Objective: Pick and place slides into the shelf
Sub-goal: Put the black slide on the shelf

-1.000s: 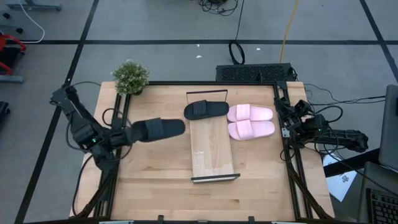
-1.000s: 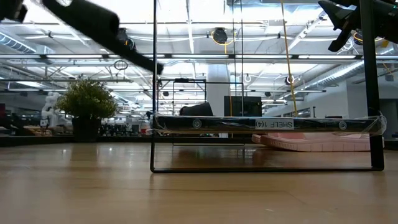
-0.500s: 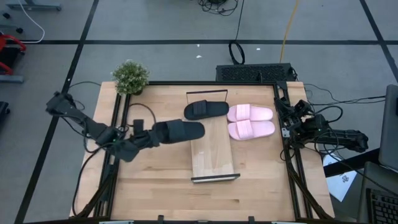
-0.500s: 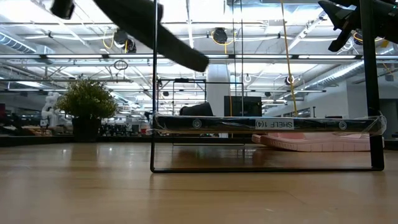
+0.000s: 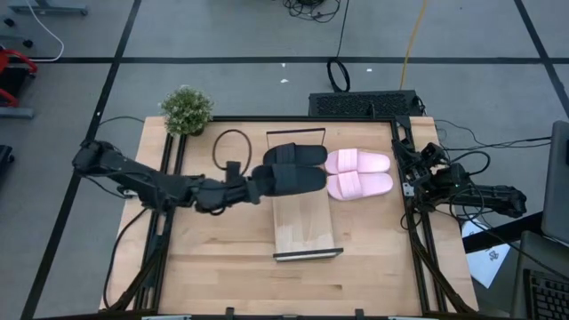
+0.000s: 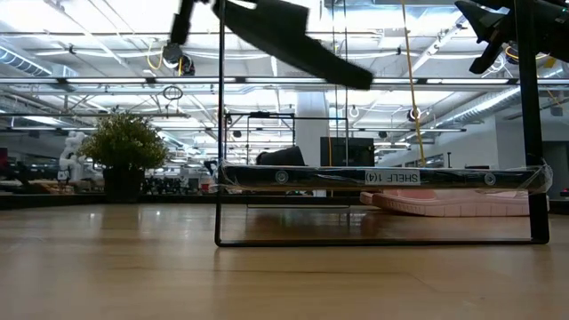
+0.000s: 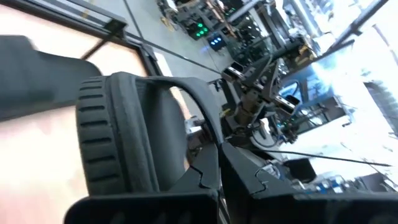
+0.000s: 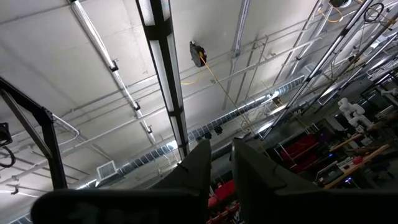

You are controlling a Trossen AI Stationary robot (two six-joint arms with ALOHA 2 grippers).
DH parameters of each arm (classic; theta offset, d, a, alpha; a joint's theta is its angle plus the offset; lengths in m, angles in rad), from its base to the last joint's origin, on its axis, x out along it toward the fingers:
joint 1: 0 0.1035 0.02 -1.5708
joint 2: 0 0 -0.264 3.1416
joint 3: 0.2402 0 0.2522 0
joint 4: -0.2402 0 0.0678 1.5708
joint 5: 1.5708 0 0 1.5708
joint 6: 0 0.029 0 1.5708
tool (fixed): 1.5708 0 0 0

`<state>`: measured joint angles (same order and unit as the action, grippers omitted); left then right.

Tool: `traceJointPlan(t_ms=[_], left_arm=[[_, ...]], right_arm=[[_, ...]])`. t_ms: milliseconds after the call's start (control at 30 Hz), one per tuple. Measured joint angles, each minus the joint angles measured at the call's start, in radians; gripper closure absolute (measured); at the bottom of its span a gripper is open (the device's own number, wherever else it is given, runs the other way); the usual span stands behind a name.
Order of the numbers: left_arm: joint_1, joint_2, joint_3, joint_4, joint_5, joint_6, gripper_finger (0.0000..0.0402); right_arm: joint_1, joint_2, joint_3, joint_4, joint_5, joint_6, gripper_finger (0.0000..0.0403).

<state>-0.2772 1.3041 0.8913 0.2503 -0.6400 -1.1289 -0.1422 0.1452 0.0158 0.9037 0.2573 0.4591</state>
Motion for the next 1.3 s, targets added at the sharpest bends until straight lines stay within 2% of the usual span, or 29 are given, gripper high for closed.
traceJointPlan(t_ms=[233,300,400,533,700,1033,1300], left_arm=[[0.054,0.115,-0.008,0.139,0.072,0.024,0.0401],[0.061,0.137,-0.034,0.223,0.071,0.028,0.0401],[0.063,0.155,-0.111,0.387,0.058,0.041,0.0401],[0.043,0.164,-0.218,0.552,-0.032,0.055,0.0401],[0.008,0.164,-0.265,0.567,-0.097,0.054,0.0401],[0.007,0.163,-0.337,0.591,-0.107,0.017,0.0401],[0.007,0.162,-0.4,0.753,-0.121,0.096,0.0401]], right_arm=[[0.0,0.0,0.0,0.004,0.0,0.0,0.0348],[0.0,0.0,0.0,0.004,0.0,0.0,0.0348],[0.0,0.0,0.0,0.004,0.0,0.0,0.0348],[0.0,0.0,0.0,0.008,0.0,0.0,0.0348],[0.0,0.0,0.0,0.006,0.001,-0.001,0.0348],[0.0,0.0,0.0,0.004,0.002,-0.011,0.0348],[0.0,0.0,0.0,0.004,0.003,-0.032,0.0348]])
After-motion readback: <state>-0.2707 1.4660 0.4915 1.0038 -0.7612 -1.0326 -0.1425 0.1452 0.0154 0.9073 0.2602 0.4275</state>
